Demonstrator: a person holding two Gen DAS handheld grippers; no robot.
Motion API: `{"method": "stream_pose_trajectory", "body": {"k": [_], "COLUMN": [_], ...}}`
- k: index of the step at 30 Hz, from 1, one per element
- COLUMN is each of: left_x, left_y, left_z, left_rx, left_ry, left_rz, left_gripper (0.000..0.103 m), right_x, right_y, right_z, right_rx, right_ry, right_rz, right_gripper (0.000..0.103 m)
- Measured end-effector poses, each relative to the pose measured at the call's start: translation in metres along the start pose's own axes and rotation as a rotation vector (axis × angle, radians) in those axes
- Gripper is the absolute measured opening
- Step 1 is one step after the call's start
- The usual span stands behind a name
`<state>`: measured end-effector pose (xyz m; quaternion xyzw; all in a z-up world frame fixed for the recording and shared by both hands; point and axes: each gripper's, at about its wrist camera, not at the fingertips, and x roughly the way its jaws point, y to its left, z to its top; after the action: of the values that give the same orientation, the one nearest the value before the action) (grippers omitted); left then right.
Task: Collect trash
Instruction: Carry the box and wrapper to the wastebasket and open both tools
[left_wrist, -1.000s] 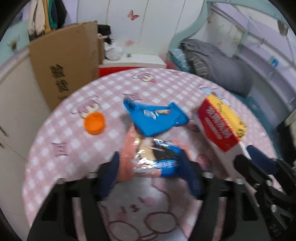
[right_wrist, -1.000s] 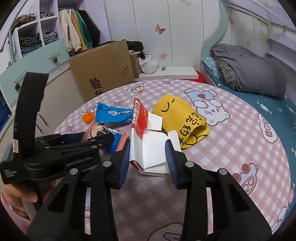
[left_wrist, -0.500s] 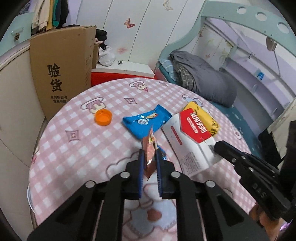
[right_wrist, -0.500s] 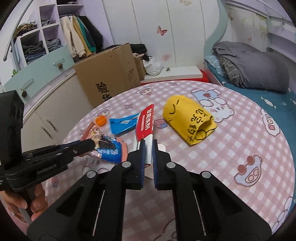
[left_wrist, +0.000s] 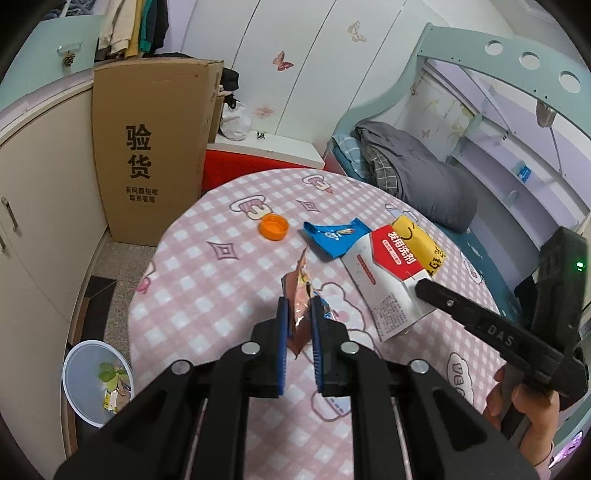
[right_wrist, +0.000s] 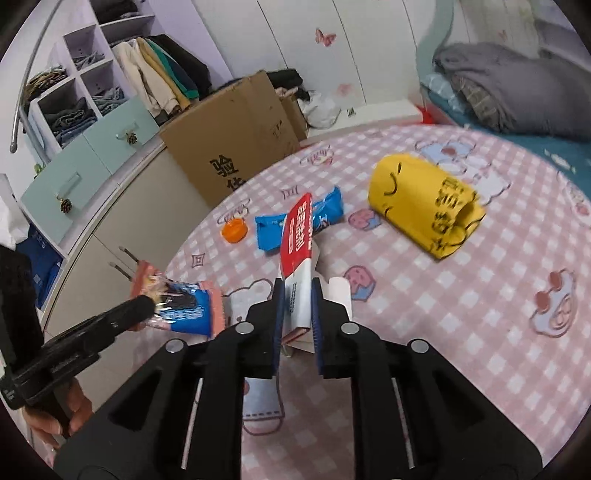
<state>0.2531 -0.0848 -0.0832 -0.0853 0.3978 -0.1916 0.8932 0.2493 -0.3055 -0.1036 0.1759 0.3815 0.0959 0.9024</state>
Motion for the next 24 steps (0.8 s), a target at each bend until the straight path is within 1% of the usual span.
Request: {"method": "stream_pose_trajectory", "body": {"k": [2, 4, 5, 6, 7, 8, 11, 14, 17, 19, 24], "left_x": [-0.002, -0.004, -0.004, -0.007, -0.010, -0.014, -0.030, -0.046, -0.065, -0.077, -0.098], "left_y": [0.003, 0.006, 0.008, 0.011, 0.015, 0.021, 0.039, 0.059, 0.088, 0.112, 0.177], "left_z": [0.000, 0.000, 0.001, 0.002, 0.002, 0.003, 0.005, 0.005, 0.004, 0.001, -0.014], "left_rx": [0.002, -0.003, -0.006, -0.011, -0.015, -0.025, -0.061, -0.092, -0.130, -0.154, -0.219], "left_ry": [-0.006, -0.011, -0.014, -0.020, -0.028, -0.039, -0.072, -0.107, -0.138, -0.150, -0.160], "left_rz": [-0.003, -0.007, -0.009, -0.009, -0.011, -0.014, -0.018, -0.006, 0.018, 0.052, 0.179], "left_gripper": [0.011, 0.011, 0.011, 0.011, 0.011, 0.011, 0.011, 0.011, 0.011, 0.011, 0.011], "right_x": [0.009, 0.017, 0.016, 0.012, 0.009, 0.006, -0.004, -0.006, 0.004, 0.018, 0.066], "right_y": [-0.003, -0.003, 0.000, 0.006, 0.010, 0.017, 0.047, 0.079, 0.116, 0.147, 0.219], "right_z": [0.000, -0.001, -0.002, -0.003, -0.003, -0.003, -0.002, -0.003, -0.008, -0.014, -0.037], "right_rx": [0.034, 0.052, 0.043, 0.029, 0.018, 0.007, -0.055, -0.100, -0.148, -0.187, -0.269], "right_ry": [0.026, 0.039, 0.025, 0.011, 0.001, -0.009, -0.052, -0.053, -0.028, -0.002, 0.085], "right_rz": [0.040, 0.067, 0.057, 0.048, 0.057, 0.072, 0.074, 0.122, 0.183, 0.220, 0.301], "right_gripper": [0.018, 0.016, 0.012, 0.012, 0.011, 0.011, 0.011, 0.011, 0.011, 0.011, 0.011]}}
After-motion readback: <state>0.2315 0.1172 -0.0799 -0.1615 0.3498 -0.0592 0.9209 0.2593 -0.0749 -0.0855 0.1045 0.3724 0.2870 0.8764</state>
